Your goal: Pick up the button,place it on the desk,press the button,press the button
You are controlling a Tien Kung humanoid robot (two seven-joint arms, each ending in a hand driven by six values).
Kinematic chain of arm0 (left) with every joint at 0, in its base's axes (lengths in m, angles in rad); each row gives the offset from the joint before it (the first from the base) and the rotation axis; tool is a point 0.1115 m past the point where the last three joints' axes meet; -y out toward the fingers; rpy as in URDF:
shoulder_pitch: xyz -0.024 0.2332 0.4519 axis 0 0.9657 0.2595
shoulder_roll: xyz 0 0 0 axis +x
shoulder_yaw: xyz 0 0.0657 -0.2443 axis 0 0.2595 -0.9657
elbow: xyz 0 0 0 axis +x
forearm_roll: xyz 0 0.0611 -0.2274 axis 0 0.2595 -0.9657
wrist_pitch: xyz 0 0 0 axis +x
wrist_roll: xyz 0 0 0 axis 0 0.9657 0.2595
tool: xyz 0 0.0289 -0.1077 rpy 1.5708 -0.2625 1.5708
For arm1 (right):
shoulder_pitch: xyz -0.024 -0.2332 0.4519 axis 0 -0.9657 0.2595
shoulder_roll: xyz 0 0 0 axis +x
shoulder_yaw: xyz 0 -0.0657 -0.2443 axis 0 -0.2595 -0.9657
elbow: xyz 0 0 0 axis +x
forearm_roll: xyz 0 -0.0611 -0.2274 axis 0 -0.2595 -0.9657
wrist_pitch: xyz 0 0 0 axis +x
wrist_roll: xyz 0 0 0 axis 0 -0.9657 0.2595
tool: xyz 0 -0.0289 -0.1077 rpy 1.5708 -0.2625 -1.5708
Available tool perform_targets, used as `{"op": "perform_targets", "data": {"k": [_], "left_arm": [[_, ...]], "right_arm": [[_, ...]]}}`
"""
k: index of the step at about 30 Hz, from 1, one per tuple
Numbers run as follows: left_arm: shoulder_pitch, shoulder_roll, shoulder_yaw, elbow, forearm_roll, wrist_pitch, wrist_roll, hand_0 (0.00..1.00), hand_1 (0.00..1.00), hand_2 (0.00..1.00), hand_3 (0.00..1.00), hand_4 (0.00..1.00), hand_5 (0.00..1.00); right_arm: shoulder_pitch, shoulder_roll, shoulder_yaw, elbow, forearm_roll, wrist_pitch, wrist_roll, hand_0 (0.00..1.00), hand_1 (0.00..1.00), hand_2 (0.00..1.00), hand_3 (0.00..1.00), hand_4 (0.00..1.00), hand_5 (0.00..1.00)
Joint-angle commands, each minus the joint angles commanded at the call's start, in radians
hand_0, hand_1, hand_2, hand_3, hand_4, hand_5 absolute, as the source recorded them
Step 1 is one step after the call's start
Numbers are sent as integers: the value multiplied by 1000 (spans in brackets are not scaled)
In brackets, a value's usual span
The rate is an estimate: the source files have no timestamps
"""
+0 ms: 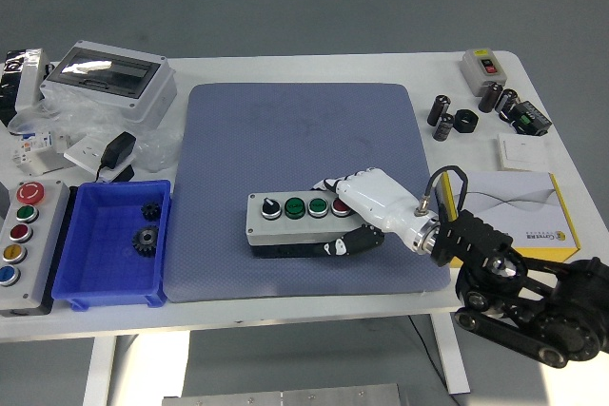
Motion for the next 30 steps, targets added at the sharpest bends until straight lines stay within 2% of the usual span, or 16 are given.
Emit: {"op": "perform_targets", "data": {"k": [2, 3, 8, 9, 14, 15, 20, 21, 26, 27, 30], "left_arm": [[1, 0, -1, 0, 1, -1, 0, 625, 600, 558, 598, 692, 232], [1, 1, -2, 0, 2, -2, 0, 625, 599, 558, 598, 693, 231], [2, 3, -31, 0, 28, -28, -23, 625, 599, 558, 598, 693, 231], [2, 3, -40, 0, 37, -35, -31, 625, 598, 557, 596, 693, 233], [1, 4, -83, 0, 87, -73, -57, 625, 598, 557, 596, 693, 233], [1, 4, -89, 0, 94, -77, -59, 624, 598, 557, 596, 694, 229], [0, 6, -112, 0, 123, -83, -55, 624, 598, 557, 596, 694, 229], [0, 6, -114, 0, 126, -83, -53, 623, 599, 559, 602, 713, 217], [0, 6, -115, 0, 129, -81, -47, 623, 599, 559, 602, 713, 217], [0, 6, -114, 0, 129, -81, -47, 624, 600, 564, 613, 825, 250], [1, 6, -111, 0, 125, -82, -46, 624, 600, 564, 613, 825, 250]], "right_arm": [[-1, 0, 6, -1, -2, 7, -7, 200, 344, 390, 453, 254, 2], [-1, 0, 10, -1, -3, 11, -10, 524, 613, 637, 686, 342, 2], [-4, -2, 37, 0, 1, 47, -19, 524, 613, 637, 686, 342, 2], [-5, -3, 41, 1, 4, 55, -18, 741, 731, 751, 823, 436, 2], [-8, -7, 60, 8, 29, 90, -14, 741, 731, 751, 823, 436, 2], [-9, -8, 61, 9, 34, 92, -13, 861, 859, 876, 965, 497, 2], [-11, -10, 65, 14, 51, 92, -10, 861, 859, 876, 965, 497, 2], [-11, -10, 65, 14, 53, 91, -10, 982, 996, 998, 998, 605, 2], [-11, -20, 70, 27, 64, 89, -10, 982, 996, 998, 998, 605, 2], [-11, -23, 70, 31, 68, 90, -10, 998, 998, 998, 998, 650, 16], [-11, -39, 73, 47, 93, 95, -11, 998, 998, 998, 998, 650, 16]]}}
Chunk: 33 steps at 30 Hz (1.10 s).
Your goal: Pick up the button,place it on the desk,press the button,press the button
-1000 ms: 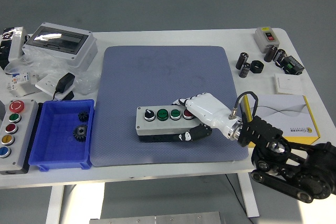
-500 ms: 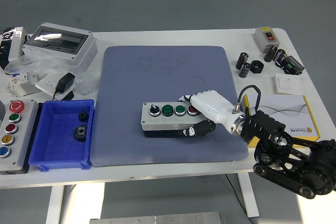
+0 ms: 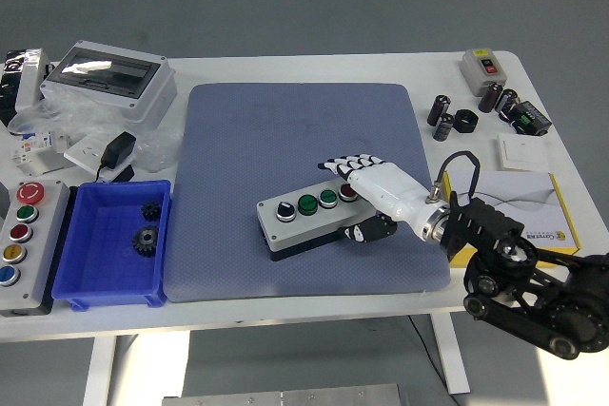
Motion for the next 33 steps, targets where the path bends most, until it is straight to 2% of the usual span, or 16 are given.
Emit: {"op": "perform_targets", "data": {"k": [10, 19, 21, 26, 33], "left_arm": [[-1, 0, 3, 0, 1, -4, -3, 625, 603, 565, 612, 817, 237], [-1, 3, 4, 0, 3, -5, -5, 626, 604, 563, 611, 810, 230], [-1, 3, 3, 0, 3, -5, -7, 629, 608, 568, 615, 829, 236], [-4, 6, 5, 0, 0, -4, -9, 629, 608, 568, 615, 829, 236], [-5, 11, 7, 0, -3, -1, -15, 631, 611, 568, 616, 845, 235]], "right_arm": [[4, -29, -1, 29, 152, 56, 5, 998, 998, 998, 998, 687, 51], [47, -56, -11, 58, 184, 122, 0, 998, 998, 998, 998, 705, 72], [60, -62, -18, 61, 201, 138, -4, 998, 998, 998, 998, 703, 111], [80, -70, -37, 58, 263, 174, -11, 998, 998, 998, 998, 703, 111], [107, -81, -52, 63, 310, 198, -14, 998, 998, 998, 998, 681, 106]]}}
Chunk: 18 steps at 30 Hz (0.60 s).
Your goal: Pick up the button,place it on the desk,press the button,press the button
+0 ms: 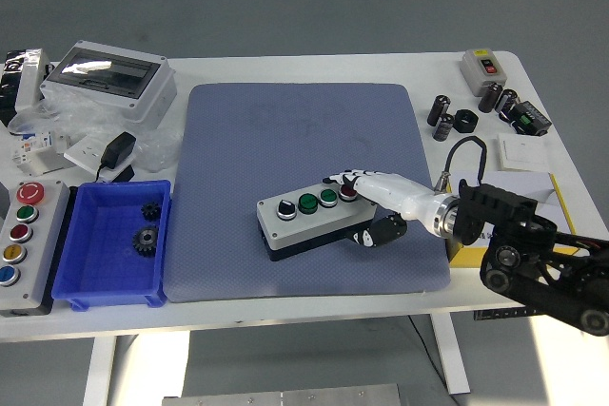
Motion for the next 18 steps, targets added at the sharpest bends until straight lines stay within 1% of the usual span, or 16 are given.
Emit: {"op": "perform_targets", "data": {"k": [5, 6, 8, 14, 18], "left_arm": [[-1, 2, 6, 0, -7, 3, -5, 631, 611, 568, 616, 845, 235], [-1, 2, 7, 0, -9, 3, -5, 631, 611, 568, 616, 843, 229], [-1, 3, 9, 0, -11, 3, -6, 631, 611, 568, 616, 843, 229], [-5, 5, 15, 0, -15, 0, -9, 631, 612, 568, 614, 846, 229], [-5, 5, 18, 0, -22, 0, -10, 631, 612, 566, 613, 846, 227]], "right_arm": [[20, -8, 4, 7, 27, 5, -2, 998, 998, 998, 998, 681, 106], [25, -8, 7, 7, 32, 6, -2, 998, 998, 998, 998, 662, 96], [35, -5, 9, 5, 43, 10, -4, 998, 998, 998, 998, 662, 96], [76, 27, -18, -44, 91, 33, -13, 998, 998, 998, 998, 662, 83], [90, 33, -42, -64, 118, 52, -22, 998, 998, 998, 998, 668, 81]]}}
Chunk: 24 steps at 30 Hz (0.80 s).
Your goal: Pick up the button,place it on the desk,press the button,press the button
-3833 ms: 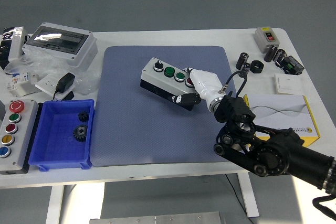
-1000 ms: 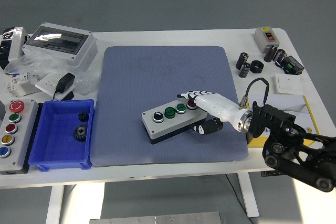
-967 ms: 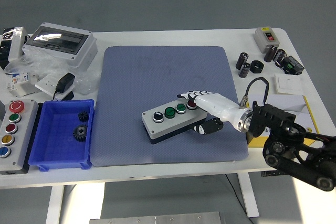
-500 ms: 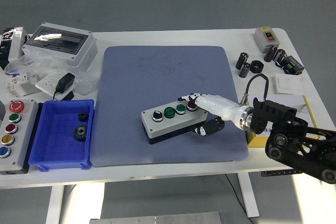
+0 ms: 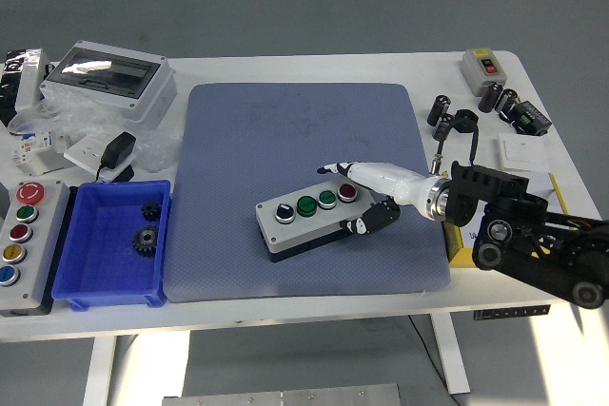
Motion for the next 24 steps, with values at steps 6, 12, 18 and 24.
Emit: {"op": "perform_targets", "data": {"k": [6, 12, 18, 24], "left_arm": [[4, 1, 2, 0, -9, 2, -3, 632, 612, 566, 612, 844, 225], [9, 0, 1, 0, -12, 5, -4, 631, 612, 565, 612, 837, 216], [11, -2, 0, 0, -12, 7, -3, 631, 612, 565, 612, 833, 209], [13, -4, 6, 0, -22, 11, 0, 631, 613, 565, 611, 830, 204]], "right_arm": [[-9, -25, -10, 16, 19, 17, -8, 998, 998, 998, 998, 678, 79], [-31, -60, -4, 64, 32, 13, -2, 998, 998, 998, 998, 681, 64], [-50, -65, 4, 80, 34, -4, 11, 998, 998, 998, 998, 686, 58], [-75, -79, 30, 101, 32, -20, 23, 998, 998, 998, 998, 690, 54]]}}
